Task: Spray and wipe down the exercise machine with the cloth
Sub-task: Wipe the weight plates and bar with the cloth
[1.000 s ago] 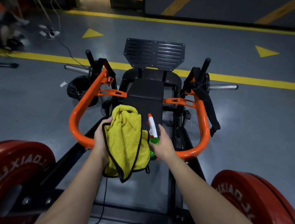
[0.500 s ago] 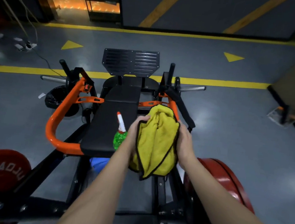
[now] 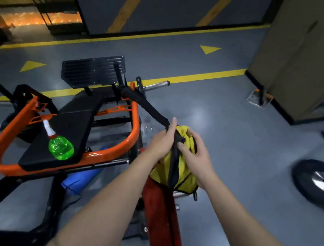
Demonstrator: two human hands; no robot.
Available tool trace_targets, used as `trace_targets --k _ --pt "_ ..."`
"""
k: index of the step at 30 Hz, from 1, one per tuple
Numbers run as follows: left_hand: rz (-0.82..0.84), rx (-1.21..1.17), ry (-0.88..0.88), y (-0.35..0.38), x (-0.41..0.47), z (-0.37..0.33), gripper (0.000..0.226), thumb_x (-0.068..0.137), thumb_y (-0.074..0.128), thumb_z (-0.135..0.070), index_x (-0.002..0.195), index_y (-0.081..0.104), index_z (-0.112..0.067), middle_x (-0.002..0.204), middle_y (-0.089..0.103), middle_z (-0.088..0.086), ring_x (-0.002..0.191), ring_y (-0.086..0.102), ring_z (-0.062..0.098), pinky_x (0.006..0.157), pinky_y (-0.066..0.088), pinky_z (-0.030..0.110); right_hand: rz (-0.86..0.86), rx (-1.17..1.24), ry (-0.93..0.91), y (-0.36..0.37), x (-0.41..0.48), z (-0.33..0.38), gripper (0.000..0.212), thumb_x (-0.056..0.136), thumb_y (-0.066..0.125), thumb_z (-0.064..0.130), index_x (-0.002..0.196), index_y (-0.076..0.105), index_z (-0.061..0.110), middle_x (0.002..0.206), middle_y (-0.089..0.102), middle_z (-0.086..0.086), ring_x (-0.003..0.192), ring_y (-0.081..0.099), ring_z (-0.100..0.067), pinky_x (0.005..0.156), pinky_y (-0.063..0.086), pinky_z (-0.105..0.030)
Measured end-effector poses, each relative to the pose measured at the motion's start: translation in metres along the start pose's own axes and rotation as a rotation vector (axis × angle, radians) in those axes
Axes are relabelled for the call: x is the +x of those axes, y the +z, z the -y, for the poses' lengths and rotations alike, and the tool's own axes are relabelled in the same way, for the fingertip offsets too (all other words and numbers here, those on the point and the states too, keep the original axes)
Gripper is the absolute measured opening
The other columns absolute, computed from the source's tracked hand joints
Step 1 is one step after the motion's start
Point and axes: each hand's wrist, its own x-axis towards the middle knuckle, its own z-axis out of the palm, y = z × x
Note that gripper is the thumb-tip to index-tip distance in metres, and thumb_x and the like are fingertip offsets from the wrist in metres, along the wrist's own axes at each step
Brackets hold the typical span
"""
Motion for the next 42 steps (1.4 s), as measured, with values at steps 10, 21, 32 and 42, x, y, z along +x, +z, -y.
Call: trace_targets --k 10,21,32,42 --pt "-0.205 0.557 -0.294 0.019 0.013 0.098 0.074 0.091 0.031 -0.084 0.156 0.028 -0.049 0.163 0.028 0.012 0.146 0.035 0.039 0.118 0.027 0.054 0.01 0.178 0.311 -0.026 -0.03 -0.093 0.043 0.1 0.061 0.014 0.134 0.058 0.04 0.126 0.065 0.018 0.109 0.065 0.002 0.094 0.056 -0.025" --pt "-0.23 0.838 -0.266 0.05 0.027 0.091 0.075 0.097 0.032 -0.069 0.163 0.008 -0.041 0.173 0.004 0.004 0.148 0.019 0.043 0.118 0.028 0.051 0.206 0.312 0.528 0.038 0.037 -0.143 0.079 0.069 0.076 0.071 0.13 0.067 0.021 0.124 0.073 0.0 0.117 0.067 -0.016 0.106 0.05 -0.039" --pt "-0.183 0.817 -0.271 0.039 0.051 0.083 0.059 0.1 0.034 -0.059 0.157 0.02 -0.055 0.172 0.014 0.001 0.148 0.023 0.043 0.114 0.032 0.049 0.099 0.204 0.516 0.013 -0.037 -0.137 0.011 0.087 0.061 0.023 0.081 0.069 0.019 0.071 0.068 0.017 0.071 0.06 0.002 0.072 0.048 -0.02" --pt "-0.228 0.821 -0.234 0.042 0.048 0.087 0.055 0.103 0.027 -0.062 0.157 0.024 -0.053 0.171 0.018 0.002 0.144 0.028 0.043 0.114 0.031 0.048 0.098 0.21 0.459 0.047 0.068 -0.129 0.015 0.095 0.059 0.022 0.087 0.071 0.017 0.079 0.068 0.003 0.08 0.062 -0.01 0.077 0.049 -0.029"
